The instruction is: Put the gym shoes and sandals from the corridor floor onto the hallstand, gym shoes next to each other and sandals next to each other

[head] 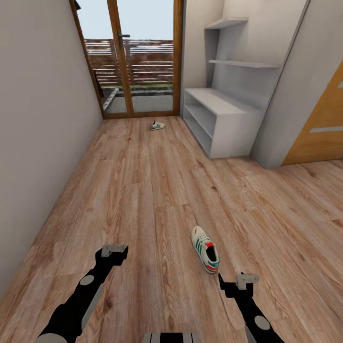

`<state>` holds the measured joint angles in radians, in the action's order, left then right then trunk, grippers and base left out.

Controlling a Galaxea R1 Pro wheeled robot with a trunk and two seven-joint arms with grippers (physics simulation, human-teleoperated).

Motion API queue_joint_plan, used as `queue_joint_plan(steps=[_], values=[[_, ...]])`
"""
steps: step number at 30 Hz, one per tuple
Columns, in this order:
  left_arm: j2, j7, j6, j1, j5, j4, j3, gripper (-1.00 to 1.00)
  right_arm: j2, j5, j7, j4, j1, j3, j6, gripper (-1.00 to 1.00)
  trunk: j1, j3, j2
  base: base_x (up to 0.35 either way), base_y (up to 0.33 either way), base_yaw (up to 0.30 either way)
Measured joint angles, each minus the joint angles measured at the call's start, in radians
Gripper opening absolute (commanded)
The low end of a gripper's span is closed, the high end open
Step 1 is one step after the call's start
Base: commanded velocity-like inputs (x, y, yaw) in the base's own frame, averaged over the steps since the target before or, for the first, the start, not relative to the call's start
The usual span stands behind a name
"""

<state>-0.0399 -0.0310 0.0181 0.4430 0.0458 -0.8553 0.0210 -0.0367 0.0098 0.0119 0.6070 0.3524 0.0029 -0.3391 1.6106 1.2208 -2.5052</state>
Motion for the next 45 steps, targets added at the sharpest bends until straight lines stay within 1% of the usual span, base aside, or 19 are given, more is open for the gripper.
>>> queue_joint_plan(steps=[13,20,27,37,45], values=[[0.002,0.0,0.0,0.0,0.0,-0.001,0.003,1.0,0.0,0.0,-0.002,0.001,0.0,0.0,0.0,1.0,0.0,0.0,0.0,0.111,-0.067,0.015],[0.003,0.0,0.0,-0.001,0.0,-0.001,0.002,1.0,0.0,0.0,-0.002,0.001,0.0,-0.001,0.0,1.0,0.0,0.004,0.0,0.028,-0.015,0.111],[0.003,0.0,0.0,-0.001,0.0,-0.001,0.002,1.0,0.0,0.0,-0.002,0.001,0.0,-0.001,0.0,1.0,0.0,0.005,0.0,0.023,-0.002,0.033],[0.003,0.0,0.0,-0.001,0.0,-0.001,0.0,1.0,0.0,0.0,-0.003,0.001,0.0,-0.001,-0.001,1.0,-0.001,0.006,0.0,0.266,0.0,0.014],[0.003,0.0,0.0,-0.001,0.0,-0.001,0.001,1.0,0.0,0.0,-0.003,0.001,0.0,-0.001,-0.001,1.0,0.0,0.013,0.0,0.057,0.0,0.15]])
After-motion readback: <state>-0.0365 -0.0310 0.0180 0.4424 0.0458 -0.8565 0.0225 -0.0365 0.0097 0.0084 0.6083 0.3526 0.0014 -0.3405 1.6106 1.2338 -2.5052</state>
